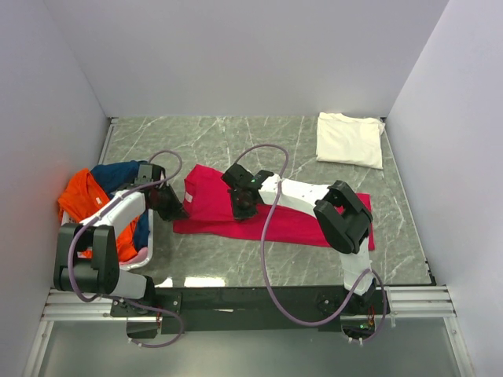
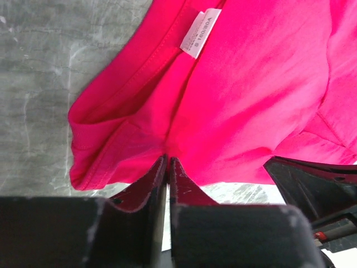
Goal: Fold and stack the t-shirts
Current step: Fold the tshirt
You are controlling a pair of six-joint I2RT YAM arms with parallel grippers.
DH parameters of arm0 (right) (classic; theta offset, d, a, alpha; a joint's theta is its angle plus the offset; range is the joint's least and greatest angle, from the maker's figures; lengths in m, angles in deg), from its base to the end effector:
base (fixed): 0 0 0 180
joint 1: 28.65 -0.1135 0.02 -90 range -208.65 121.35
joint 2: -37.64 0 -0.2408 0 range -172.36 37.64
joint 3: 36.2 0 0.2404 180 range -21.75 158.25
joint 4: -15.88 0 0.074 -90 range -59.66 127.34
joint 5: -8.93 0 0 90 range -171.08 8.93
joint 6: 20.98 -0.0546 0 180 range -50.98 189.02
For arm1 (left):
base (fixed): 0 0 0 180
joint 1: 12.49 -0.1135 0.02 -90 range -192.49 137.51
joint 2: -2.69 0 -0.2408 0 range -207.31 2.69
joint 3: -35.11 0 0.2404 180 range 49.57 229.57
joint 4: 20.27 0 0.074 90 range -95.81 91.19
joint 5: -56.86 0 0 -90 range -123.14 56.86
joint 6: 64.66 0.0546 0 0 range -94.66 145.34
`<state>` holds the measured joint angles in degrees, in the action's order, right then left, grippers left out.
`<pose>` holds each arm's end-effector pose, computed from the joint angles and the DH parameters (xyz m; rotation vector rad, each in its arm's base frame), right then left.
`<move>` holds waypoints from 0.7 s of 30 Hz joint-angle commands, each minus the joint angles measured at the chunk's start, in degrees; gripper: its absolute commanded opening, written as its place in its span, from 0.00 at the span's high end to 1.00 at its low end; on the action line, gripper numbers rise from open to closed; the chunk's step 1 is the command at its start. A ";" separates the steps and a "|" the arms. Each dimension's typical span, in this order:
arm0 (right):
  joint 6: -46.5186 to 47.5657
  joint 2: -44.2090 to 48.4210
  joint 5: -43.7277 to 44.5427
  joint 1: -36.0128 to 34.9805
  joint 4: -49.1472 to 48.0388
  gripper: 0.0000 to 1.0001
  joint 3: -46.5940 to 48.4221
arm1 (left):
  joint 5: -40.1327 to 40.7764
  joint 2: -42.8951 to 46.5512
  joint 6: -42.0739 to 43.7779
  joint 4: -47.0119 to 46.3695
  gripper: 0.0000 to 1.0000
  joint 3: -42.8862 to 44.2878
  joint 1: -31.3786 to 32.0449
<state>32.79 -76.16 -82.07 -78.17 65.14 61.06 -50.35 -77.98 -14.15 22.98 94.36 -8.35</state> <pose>0.2592 0.3051 0.1481 -0.3307 2.7930 0.4282 0.2569 -0.0348 0.1493 -0.7529 2.6738 -0.6218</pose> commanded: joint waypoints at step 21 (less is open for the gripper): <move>2.56 12.81 2.75 7.85 1.50 0.53 -4.75 | 1.13 -1.50 1.16 5.57 0.44 16.81 4.11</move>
<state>34.45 -65.45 -80.47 -73.82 67.61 58.91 -48.47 -76.75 -12.77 30.22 107.39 -6.12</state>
